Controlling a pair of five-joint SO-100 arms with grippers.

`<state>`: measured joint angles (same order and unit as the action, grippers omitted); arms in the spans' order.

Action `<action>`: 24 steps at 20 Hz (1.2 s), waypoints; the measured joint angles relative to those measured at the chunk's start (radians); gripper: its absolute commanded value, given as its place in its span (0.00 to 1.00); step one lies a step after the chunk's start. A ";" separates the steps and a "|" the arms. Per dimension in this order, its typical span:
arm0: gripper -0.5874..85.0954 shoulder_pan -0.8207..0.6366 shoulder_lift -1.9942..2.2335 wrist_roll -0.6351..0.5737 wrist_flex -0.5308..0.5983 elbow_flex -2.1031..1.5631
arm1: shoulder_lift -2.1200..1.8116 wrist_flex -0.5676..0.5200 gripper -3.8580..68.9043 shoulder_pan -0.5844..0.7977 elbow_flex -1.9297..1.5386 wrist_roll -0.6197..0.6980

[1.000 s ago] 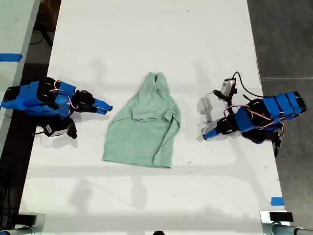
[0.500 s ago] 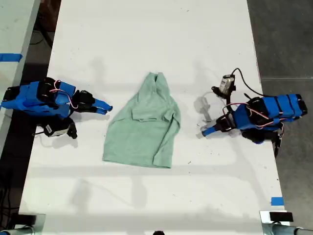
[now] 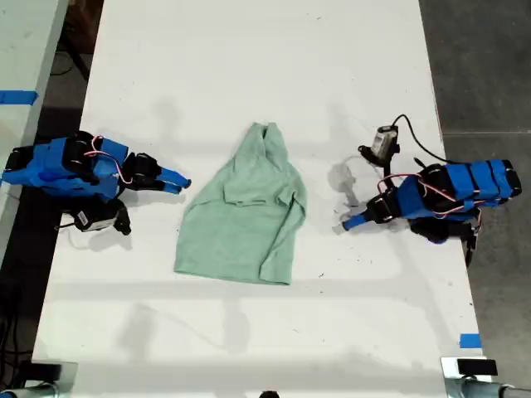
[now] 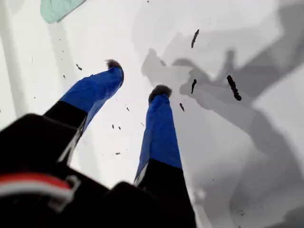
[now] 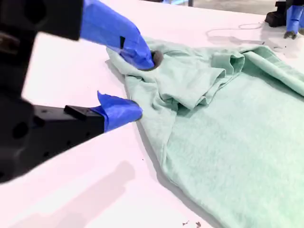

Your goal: Fold t shirt

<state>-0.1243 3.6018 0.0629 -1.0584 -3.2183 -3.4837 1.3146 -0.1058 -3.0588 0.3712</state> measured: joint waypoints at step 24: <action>0.16 0.000 0.000 0.000 0.000 0.000 | 0.000 0.000 0.25 -0.084 0.000 -0.018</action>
<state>-0.1243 3.6018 0.0629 -1.0584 -3.2183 -3.4837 1.3146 -0.1902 -3.0588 0.3528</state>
